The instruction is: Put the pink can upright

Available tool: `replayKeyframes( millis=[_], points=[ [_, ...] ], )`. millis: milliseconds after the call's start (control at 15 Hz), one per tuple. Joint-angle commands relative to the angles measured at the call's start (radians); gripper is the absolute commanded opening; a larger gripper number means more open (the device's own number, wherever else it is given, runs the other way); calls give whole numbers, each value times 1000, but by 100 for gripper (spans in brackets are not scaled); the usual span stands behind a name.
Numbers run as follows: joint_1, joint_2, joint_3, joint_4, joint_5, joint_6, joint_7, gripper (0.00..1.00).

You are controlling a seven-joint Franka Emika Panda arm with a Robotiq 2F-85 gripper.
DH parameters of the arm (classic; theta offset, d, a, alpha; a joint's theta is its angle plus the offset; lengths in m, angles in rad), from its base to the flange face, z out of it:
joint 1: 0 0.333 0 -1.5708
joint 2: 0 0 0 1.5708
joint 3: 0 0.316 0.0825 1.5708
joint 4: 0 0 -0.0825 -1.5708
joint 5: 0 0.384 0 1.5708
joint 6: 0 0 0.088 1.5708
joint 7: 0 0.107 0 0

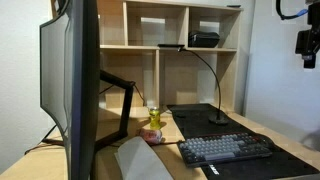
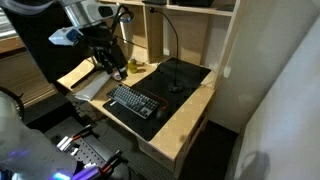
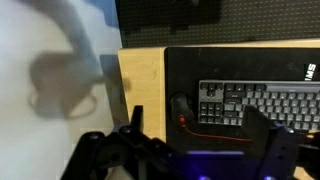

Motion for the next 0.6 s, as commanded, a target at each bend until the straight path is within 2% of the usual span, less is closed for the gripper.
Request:
replayKeyframes(
  millis=[0, 67, 133, 333, 533],
  points=[
    [10, 0, -7, 3, -6, -5, 6, 100],
    [-19, 76, 27, 28, -14, -6, 89, 100],
    [-8, 136, 62, 38, -29, 6, 119, 100],
    [132, 246, 105, 59, 82, 67, 98, 100],
    [230, 392, 183, 120, 186, 182, 147, 100]
  ],
)
